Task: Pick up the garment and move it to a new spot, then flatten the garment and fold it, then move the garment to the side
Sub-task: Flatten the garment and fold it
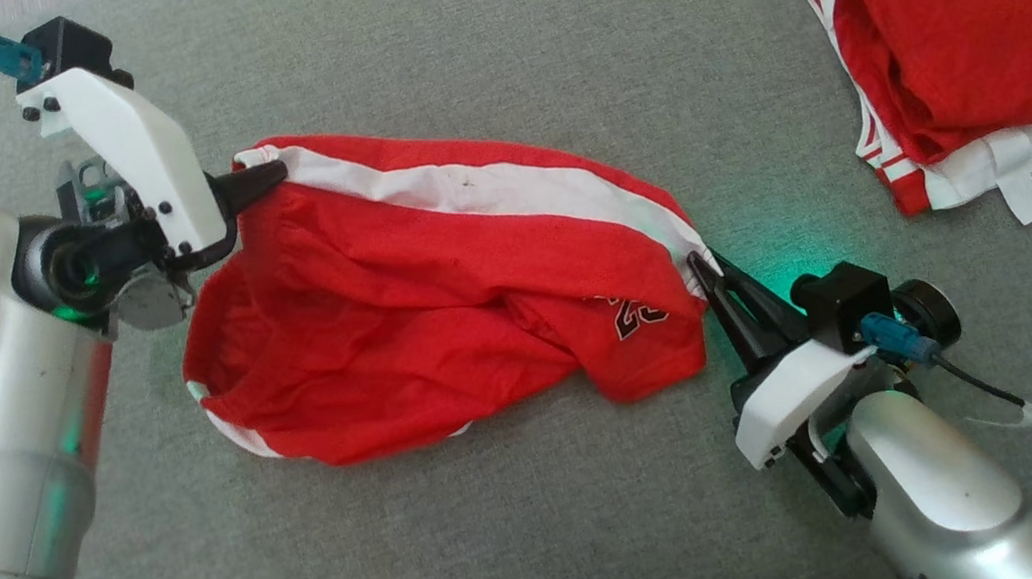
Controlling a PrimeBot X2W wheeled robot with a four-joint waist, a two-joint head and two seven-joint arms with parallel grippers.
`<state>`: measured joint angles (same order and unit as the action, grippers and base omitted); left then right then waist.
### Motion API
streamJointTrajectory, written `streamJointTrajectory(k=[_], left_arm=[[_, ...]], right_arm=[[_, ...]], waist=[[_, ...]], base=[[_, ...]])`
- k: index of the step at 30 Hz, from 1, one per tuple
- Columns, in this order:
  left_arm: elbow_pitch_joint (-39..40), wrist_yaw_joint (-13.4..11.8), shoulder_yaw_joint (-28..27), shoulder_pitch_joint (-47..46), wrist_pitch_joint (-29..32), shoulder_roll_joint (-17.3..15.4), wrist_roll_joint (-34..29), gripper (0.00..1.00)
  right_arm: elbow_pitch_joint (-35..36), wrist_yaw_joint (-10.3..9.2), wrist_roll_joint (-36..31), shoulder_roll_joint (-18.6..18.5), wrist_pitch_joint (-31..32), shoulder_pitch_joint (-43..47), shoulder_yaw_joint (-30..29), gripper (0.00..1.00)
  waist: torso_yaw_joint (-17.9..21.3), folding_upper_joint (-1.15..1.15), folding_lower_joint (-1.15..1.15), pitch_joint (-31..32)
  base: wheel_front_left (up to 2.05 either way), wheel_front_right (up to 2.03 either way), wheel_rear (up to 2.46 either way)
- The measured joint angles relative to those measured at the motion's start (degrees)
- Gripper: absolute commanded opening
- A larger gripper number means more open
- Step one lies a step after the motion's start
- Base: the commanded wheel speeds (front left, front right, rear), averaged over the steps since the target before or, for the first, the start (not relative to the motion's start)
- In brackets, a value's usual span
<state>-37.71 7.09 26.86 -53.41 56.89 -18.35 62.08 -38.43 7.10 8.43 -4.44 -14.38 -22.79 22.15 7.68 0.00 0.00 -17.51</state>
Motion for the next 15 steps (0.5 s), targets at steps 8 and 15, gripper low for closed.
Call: streamJointTrajectory(k=[8, 15], left_arm=[[0.0, 0.0, 0.6, 1.3, -0.5, -0.4, 0.1, 0.00], [3.5, 0.0, 0.8, 2.2, -5.7, -1.2, 0.1, 0.00]], right_arm=[[1.6, 0.00, 0.1, -0.8, 0.0, 0.0, -0.1, 0.00], [7.0, 0.00, 2.7, -3.3, 0.0, -0.4, -2.4, 0.00]], waist=[[-0.1, 0.00, 0.00, 1.2], [0.3, 0.00, 0.00, 3.5]], base=[[0.00, 0.00, 0.00], [0.00, 0.00, 0.00]])
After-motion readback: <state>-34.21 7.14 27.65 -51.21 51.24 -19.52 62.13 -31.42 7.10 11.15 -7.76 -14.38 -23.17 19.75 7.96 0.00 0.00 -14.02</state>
